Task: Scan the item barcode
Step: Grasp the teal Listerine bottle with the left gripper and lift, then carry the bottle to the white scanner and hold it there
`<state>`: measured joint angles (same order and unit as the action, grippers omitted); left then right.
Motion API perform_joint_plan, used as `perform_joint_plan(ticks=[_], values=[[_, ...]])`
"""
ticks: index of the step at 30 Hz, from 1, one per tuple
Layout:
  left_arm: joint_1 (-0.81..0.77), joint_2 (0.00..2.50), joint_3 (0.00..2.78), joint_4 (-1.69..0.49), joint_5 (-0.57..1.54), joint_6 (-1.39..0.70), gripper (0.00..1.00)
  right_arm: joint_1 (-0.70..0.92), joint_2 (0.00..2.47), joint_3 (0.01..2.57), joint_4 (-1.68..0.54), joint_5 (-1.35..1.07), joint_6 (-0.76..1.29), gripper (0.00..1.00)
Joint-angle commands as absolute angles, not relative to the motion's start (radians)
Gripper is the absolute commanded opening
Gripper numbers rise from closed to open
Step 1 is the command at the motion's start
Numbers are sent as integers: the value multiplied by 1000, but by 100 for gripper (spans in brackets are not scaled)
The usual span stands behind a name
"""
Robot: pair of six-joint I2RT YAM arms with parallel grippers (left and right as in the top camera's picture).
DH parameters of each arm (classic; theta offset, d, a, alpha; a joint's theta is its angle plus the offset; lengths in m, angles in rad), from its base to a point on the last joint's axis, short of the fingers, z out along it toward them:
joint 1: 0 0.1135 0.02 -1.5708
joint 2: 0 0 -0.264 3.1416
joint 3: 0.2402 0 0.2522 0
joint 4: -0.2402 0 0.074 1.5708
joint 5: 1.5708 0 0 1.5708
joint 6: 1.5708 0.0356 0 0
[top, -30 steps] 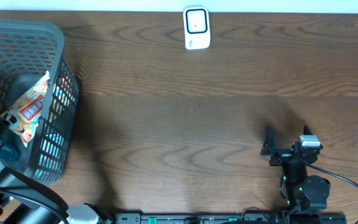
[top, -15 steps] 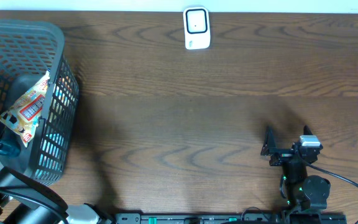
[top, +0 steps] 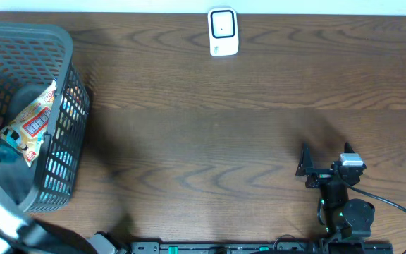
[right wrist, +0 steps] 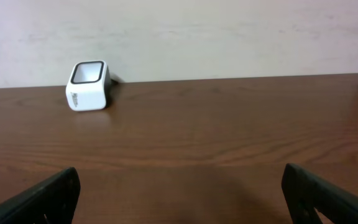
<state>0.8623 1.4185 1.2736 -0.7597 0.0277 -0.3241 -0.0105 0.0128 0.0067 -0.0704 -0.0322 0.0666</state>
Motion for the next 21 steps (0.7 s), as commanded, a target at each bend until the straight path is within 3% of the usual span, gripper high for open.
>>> perform_joint_plan(ticks=[1,13,17,21], values=[[865,1298,1296,-744,116,-414,23,2,9,6,-74,-32,54,99],[804,983,1296,-542,574,-721,23,2,9,6,-74,-32,55,99],[690,905,1296,-510,611,-747,23,2,9,6,-74,-32,54,99],[478,880,1296,-531,614,-737,23,2,9,6,-74,-32,54,99]])
